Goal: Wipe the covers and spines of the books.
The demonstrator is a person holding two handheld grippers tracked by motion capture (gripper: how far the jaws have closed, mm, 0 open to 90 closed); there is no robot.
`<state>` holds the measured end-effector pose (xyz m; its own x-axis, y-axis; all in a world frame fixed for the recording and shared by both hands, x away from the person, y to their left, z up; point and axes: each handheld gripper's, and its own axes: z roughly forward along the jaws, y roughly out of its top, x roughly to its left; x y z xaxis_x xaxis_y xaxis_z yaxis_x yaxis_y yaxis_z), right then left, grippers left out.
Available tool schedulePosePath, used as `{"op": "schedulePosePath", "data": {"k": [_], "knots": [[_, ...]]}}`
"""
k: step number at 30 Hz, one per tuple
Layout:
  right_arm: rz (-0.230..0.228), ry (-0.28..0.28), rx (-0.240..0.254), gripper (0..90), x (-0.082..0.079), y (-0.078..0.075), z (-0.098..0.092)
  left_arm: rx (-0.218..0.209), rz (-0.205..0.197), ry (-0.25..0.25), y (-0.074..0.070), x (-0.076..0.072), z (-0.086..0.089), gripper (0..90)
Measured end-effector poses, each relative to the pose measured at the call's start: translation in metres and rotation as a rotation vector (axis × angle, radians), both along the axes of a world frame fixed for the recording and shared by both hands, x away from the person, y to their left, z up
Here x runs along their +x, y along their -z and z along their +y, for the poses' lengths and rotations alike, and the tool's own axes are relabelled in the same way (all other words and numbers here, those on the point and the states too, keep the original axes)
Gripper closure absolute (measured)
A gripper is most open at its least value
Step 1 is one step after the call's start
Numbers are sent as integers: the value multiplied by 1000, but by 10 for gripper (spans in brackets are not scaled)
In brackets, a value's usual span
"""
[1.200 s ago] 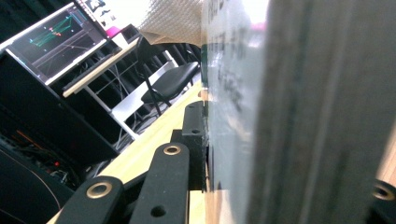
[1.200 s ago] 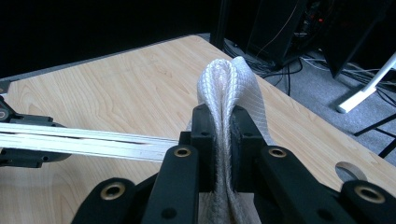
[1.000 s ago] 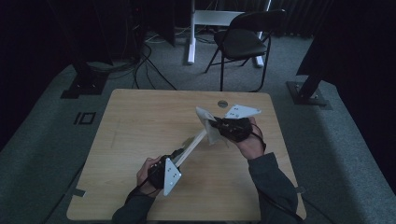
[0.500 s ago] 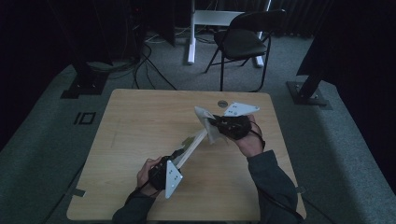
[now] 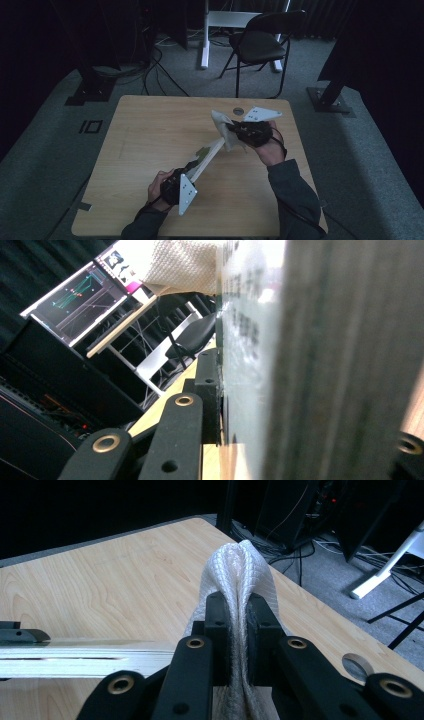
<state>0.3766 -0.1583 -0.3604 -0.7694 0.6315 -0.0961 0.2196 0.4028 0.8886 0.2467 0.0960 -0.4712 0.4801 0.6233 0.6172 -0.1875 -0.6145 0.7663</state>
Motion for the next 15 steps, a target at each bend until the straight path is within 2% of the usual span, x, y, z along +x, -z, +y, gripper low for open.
{"op": "schedulePosePath", "data": {"k": [15], "knots": [[-5,0,-14,825,6,-6,2,32,-25,9,1,-4,-5,777]]}}
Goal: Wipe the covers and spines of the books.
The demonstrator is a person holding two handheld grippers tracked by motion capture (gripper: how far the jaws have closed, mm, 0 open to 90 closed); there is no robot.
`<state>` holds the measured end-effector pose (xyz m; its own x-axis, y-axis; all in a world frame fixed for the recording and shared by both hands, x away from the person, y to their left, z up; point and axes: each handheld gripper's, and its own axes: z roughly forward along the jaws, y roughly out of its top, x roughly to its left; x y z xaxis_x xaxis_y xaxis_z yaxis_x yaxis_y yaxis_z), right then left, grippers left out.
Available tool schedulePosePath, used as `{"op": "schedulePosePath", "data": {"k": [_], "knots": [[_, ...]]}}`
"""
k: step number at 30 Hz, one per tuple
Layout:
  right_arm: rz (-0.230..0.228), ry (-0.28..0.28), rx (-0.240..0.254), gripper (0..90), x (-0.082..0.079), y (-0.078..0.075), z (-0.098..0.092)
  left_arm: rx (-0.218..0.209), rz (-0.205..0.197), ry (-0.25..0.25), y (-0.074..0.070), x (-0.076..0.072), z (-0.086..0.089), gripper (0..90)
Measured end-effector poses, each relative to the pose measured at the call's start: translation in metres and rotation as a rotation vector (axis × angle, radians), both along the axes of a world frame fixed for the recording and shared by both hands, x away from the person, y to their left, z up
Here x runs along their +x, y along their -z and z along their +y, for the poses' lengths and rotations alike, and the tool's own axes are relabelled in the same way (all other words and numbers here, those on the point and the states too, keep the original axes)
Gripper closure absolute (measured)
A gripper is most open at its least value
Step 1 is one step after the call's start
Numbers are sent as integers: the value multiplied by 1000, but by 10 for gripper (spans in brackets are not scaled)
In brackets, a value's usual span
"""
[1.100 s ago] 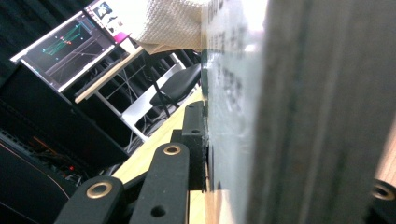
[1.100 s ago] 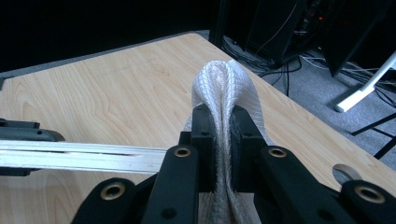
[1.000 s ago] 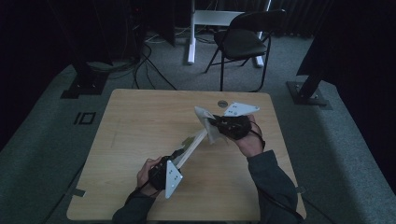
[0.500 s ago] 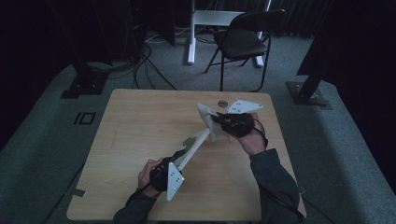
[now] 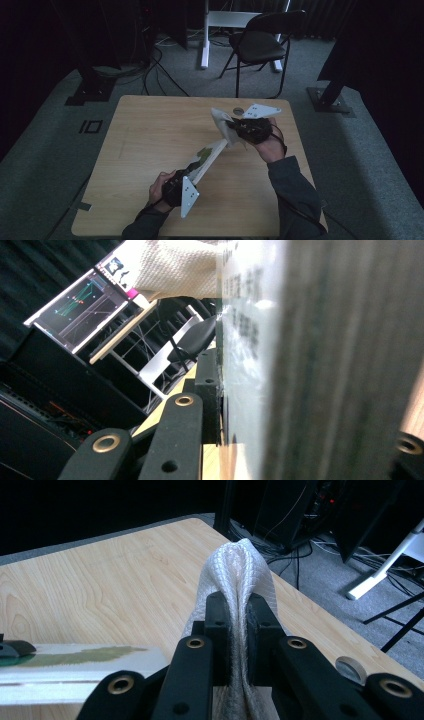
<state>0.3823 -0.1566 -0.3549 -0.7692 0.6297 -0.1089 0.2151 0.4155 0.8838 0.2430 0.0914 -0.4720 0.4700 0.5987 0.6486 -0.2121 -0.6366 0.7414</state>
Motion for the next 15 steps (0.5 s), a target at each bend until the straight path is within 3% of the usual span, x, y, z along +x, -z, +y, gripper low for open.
{"op": "schedulePosePath", "data": {"k": [15], "knots": [[12,-36,-29,825,1,5,13,17,-18,1,1,-2,-2,777]]}}
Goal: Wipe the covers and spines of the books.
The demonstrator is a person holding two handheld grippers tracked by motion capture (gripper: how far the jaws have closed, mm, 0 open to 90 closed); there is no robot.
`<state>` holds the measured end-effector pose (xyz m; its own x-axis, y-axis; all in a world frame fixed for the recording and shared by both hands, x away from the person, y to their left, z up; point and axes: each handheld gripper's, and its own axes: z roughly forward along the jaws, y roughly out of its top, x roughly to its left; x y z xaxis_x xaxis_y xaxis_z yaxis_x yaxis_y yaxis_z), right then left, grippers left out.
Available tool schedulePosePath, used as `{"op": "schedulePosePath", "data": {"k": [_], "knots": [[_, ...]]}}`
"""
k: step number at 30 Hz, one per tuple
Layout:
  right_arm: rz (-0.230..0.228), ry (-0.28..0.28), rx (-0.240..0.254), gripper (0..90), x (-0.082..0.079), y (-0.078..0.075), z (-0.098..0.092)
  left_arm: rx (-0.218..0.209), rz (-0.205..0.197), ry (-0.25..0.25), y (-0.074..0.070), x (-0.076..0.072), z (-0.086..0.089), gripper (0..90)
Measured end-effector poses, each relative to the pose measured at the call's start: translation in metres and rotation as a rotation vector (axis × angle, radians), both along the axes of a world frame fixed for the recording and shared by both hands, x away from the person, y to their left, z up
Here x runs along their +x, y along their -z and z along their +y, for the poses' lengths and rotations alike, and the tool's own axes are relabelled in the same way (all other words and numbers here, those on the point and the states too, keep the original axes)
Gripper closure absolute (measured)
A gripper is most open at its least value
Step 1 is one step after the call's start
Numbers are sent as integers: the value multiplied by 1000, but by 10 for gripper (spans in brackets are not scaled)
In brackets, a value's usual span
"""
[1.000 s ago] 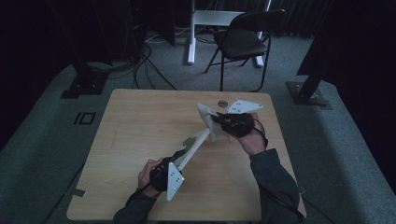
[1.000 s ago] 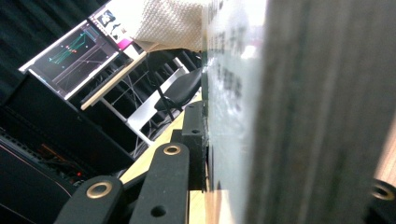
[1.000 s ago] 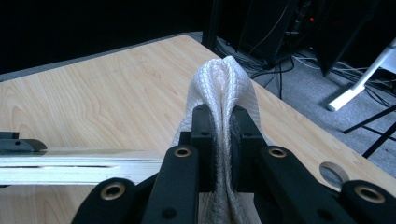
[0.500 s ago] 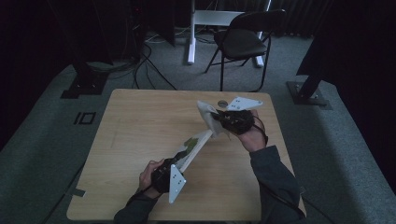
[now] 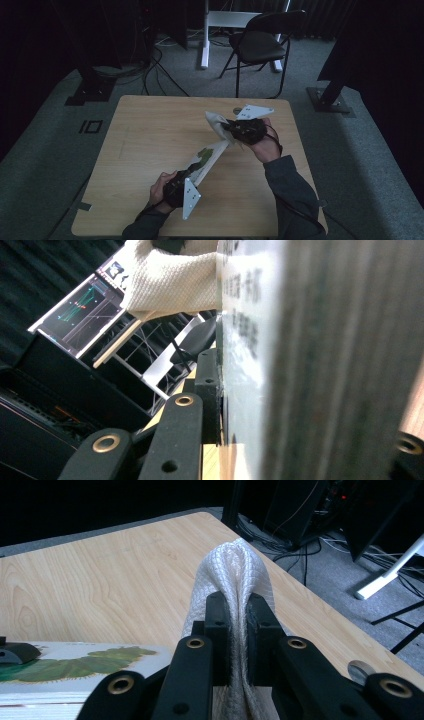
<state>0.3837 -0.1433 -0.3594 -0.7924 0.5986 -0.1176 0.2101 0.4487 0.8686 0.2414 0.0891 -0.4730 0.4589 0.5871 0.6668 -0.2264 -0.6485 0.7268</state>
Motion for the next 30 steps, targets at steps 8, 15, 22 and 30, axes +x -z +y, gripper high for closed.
{"op": "schedulePosePath", "data": {"k": [8,15,22,30], "knots": [[13,-19,-14,825,0,3,8,14,-7,-3,0,0,0,777],[20,-39,-28,825,-1,6,16,25,-11,-5,1,0,-1,777],[28,-79,-40,825,-5,8,22,26,-10,-5,1,0,-1,777],[52,-116,-38,825,-9,14,27,25,-8,-9,1,1,1,777]]}}
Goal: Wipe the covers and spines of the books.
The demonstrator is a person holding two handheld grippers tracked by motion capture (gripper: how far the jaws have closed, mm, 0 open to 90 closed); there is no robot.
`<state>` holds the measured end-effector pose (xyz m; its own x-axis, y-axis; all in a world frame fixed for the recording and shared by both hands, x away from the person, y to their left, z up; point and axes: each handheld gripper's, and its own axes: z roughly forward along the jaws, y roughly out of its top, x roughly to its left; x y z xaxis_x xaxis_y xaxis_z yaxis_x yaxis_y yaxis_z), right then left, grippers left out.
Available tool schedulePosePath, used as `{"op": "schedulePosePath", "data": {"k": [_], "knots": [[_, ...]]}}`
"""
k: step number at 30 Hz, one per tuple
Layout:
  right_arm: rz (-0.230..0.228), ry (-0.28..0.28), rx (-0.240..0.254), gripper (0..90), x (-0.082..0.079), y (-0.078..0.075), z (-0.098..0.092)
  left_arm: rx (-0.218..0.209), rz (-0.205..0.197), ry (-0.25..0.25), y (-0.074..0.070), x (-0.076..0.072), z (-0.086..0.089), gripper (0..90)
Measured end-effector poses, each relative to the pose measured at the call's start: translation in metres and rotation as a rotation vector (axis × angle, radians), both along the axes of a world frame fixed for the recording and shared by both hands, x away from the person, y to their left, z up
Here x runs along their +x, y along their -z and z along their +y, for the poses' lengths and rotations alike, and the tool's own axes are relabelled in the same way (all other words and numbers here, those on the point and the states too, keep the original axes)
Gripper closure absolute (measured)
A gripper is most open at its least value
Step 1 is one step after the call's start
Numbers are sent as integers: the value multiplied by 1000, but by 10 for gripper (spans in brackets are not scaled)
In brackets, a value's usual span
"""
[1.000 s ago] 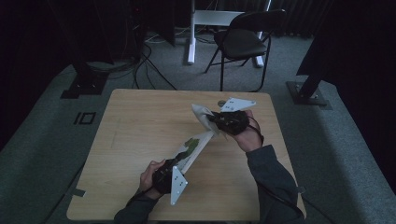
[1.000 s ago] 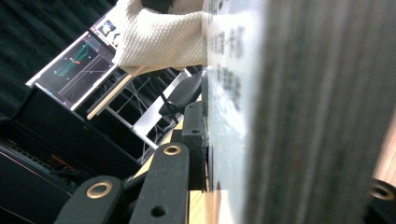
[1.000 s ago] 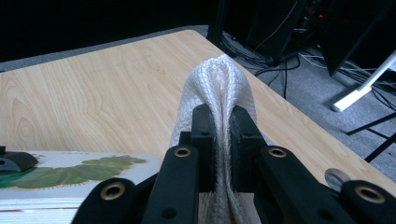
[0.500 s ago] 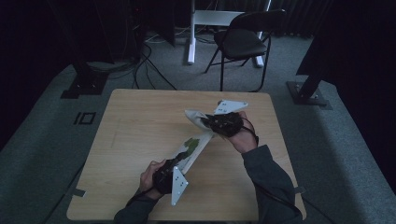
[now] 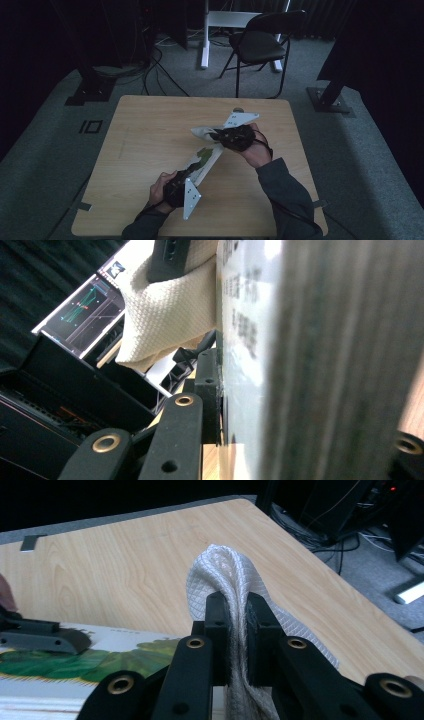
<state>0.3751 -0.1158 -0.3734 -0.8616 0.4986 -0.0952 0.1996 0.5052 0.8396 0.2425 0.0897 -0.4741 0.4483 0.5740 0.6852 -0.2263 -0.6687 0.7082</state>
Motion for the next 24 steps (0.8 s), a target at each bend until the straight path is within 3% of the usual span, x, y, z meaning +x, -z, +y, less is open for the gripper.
{"op": "schedulePosePath", "data": {"k": [24], "knots": [[10,-83,-18,827,-14,4,8,-11,7,-4,-1,2,3,776]]}}
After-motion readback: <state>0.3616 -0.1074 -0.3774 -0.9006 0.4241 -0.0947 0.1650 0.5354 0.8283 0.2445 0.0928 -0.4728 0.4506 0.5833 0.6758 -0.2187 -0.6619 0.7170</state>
